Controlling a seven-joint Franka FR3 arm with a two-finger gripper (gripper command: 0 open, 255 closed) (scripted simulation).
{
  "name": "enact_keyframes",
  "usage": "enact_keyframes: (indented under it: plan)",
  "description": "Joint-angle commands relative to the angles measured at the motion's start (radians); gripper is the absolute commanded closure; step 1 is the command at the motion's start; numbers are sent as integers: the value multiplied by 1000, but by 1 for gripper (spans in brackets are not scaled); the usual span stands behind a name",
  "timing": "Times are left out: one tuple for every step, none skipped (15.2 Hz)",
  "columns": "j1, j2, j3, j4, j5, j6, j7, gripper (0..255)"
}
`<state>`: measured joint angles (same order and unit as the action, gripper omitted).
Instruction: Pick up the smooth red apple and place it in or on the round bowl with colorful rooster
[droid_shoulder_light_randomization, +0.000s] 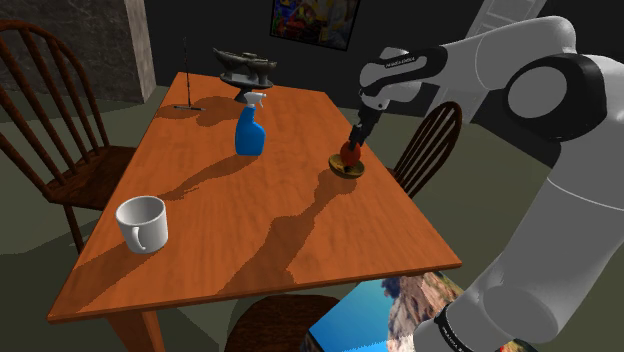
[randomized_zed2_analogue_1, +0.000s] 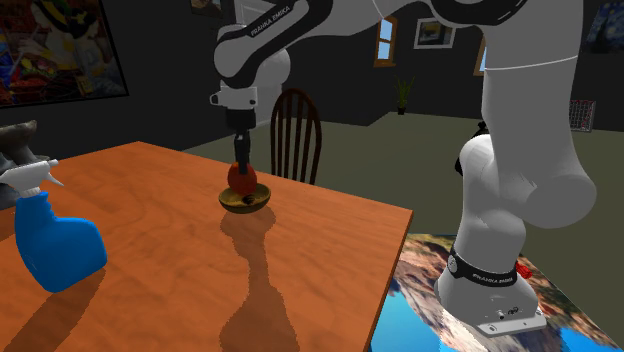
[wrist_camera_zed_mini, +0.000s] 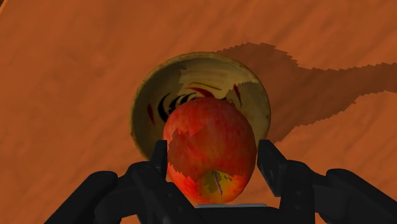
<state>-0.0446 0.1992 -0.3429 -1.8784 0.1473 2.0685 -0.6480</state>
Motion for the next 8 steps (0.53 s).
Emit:
enact_keyframes:
  plan:
    - [0, 1, 0, -2, 1, 3, -1, 255]
    - [0, 1, 0, -2, 1, 3, -1, 255]
    - [0, 1, 0, -2, 1, 3, -1, 255]
    - [0, 1, 0, -2, 1, 3, -1, 255]
    - [0, 1, 0, -2, 1, 3, -1, 255]
    - [0, 1, 0, -2, 1, 3, -1, 0]
    - [0, 1, 0, -2, 1, 3, -1, 0]
    - [0, 1, 0, -2, 1, 3, -1, 0]
